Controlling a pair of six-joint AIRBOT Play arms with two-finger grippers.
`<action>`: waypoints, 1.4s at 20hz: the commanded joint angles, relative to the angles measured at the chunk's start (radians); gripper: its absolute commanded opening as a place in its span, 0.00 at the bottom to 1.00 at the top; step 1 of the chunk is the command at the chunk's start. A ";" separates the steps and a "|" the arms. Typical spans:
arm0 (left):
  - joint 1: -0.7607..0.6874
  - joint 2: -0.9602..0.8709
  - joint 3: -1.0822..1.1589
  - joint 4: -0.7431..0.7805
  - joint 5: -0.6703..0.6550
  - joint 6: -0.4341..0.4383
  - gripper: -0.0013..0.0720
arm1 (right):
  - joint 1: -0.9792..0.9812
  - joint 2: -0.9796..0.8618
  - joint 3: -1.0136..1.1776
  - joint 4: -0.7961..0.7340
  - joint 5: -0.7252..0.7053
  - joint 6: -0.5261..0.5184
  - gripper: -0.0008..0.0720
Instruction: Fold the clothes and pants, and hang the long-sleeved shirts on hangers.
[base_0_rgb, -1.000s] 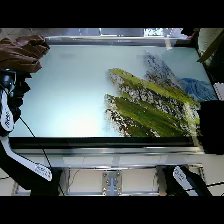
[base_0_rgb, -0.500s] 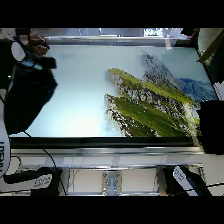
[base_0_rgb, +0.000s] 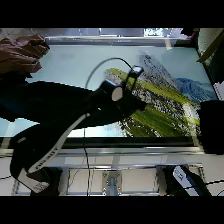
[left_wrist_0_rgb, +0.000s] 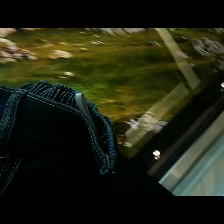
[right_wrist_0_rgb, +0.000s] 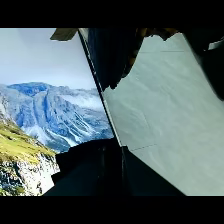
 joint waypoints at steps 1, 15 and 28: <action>-0.161 -0.179 0.008 -0.438 0.137 0.214 0.04 | -0.055 -0.037 0.003 0.021 -0.031 0.031 0.22; 0.233 -0.146 0.123 -0.752 -0.068 0.386 0.96 | -0.058 -0.185 -0.166 0.340 0.132 0.008 0.49; 1.126 0.590 -0.582 -0.214 -0.389 0.331 0.64 | -0.058 -0.100 -0.693 0.405 0.207 -0.092 0.49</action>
